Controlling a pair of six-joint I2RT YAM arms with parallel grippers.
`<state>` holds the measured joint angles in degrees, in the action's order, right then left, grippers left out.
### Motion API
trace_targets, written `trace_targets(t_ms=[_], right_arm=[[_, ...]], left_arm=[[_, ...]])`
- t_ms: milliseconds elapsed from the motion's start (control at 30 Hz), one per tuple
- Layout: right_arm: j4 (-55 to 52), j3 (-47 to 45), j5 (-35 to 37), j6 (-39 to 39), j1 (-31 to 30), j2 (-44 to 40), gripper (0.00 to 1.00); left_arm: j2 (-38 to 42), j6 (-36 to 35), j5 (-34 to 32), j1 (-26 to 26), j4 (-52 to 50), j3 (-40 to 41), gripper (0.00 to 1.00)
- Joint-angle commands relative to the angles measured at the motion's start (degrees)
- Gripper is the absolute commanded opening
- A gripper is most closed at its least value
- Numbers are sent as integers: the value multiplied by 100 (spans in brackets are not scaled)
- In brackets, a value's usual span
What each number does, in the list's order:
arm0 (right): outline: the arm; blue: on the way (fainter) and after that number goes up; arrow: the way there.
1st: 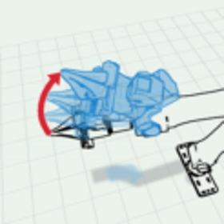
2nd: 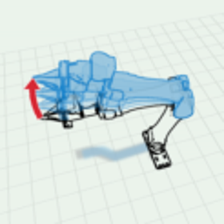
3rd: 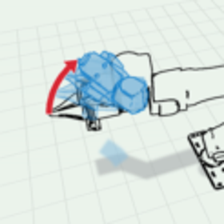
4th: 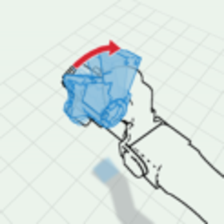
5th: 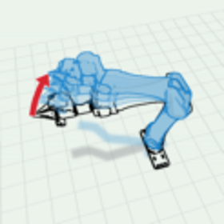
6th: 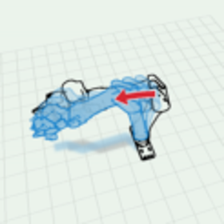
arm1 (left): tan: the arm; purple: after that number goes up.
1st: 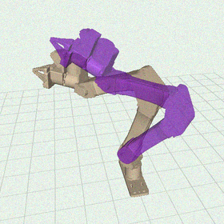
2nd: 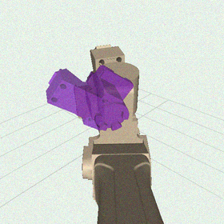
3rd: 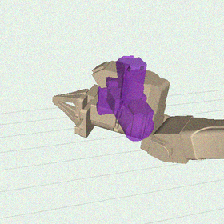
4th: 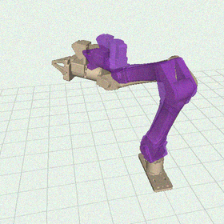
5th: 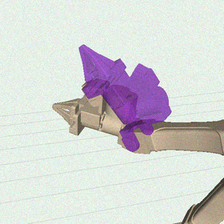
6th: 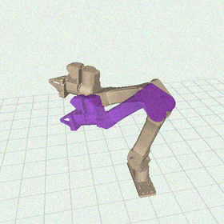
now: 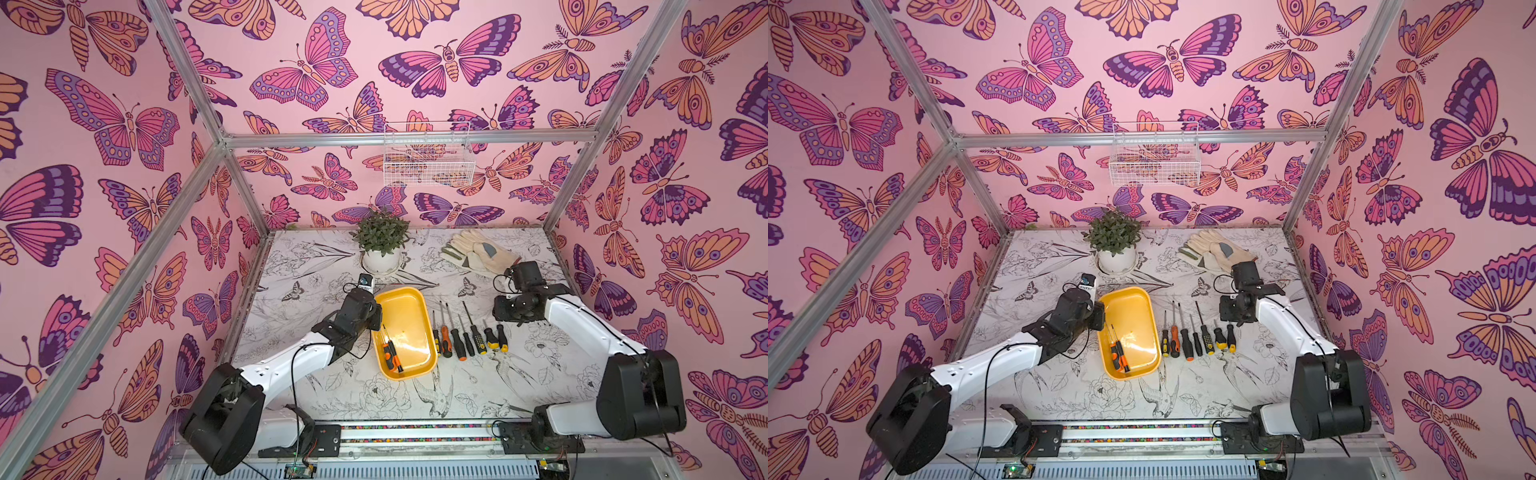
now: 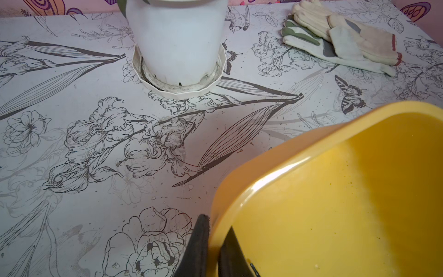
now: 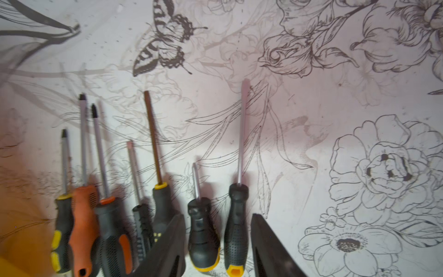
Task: Take out the screwdriver from the storage box
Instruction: Place the screwdriver at the center of the board.
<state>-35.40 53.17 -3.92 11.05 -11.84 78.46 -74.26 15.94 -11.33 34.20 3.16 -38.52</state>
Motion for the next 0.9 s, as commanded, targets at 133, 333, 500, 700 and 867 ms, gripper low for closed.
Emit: trace_targets(t_ms=[133, 333, 500, 700, 867], right_arm=[[-81, 13, -280, 499, -647, -698, 53], [-267, 222, 370, 817, -1809, -1028, 54], [-323, 414, 962, 1141, -2930, -958, 55], [-56, 405, 991, 1566, -3579, -808, 59], [244, 418, 1046, 1820, -4052, -574, 59]], left_arm=[[-113, -203, -1, 18, -158, 58, 0], [-123, -214, -1, 26, -158, 29, 0], [-122, -223, -1, 25, -166, 0, 0], [-115, -218, -8, 22, -193, 3, 0], [-132, -207, -1, 23, -202, -11, 0]])
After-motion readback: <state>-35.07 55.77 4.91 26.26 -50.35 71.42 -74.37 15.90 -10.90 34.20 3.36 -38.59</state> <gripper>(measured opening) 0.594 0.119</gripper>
